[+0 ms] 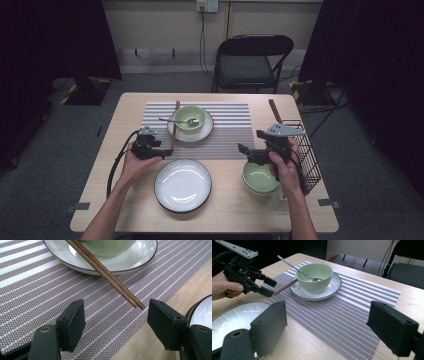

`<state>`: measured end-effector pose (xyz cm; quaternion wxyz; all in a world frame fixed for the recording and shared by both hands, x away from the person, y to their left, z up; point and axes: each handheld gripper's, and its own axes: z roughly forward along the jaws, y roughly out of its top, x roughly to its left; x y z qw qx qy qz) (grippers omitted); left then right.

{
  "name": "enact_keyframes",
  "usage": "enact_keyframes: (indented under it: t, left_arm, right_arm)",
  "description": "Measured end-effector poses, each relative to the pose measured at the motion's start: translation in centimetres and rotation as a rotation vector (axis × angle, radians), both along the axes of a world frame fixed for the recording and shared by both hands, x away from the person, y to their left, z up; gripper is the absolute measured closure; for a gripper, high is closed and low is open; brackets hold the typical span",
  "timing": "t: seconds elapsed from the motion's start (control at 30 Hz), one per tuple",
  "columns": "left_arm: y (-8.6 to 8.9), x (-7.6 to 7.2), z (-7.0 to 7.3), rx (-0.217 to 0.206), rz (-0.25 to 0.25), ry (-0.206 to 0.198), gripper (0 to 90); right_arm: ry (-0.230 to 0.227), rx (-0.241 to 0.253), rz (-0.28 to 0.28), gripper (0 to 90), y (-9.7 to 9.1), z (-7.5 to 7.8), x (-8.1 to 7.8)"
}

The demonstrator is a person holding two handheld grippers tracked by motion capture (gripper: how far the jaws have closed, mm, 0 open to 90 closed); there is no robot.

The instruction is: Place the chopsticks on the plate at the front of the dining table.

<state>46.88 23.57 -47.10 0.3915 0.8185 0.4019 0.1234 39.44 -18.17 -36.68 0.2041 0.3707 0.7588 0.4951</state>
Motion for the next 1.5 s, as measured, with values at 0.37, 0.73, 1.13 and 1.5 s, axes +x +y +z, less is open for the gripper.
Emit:
enact_keyframes:
  t: [0.37,0.73,1.13,1.5]
  left_arm:
    - [-0.1,-0.1,-0.2,0.001,-0.001,0.007,29.7]
    - [0.0,-0.1,-0.5,0.047,-0.014,0.017,30.9]
    - [0.0,0.0,-0.9,0.027,0.011,0.017,31.8]
    - [-0.4,0.1,-0.8,0.03,0.008,0.018,32.6]
  right_arm:
    - [0.0,0.001,0.001,15.1,-0.1,0.1,-0.1]
    - [-0.004,0.002,0.002,15.1,-0.2,0.1,-0.1]
    - [-0.005,0.0,0.001,15.1,-0.1,0.1,-0.1]
    - [-0.005,0.004,-0.003,15.1,-0.3,0.2,-0.2]
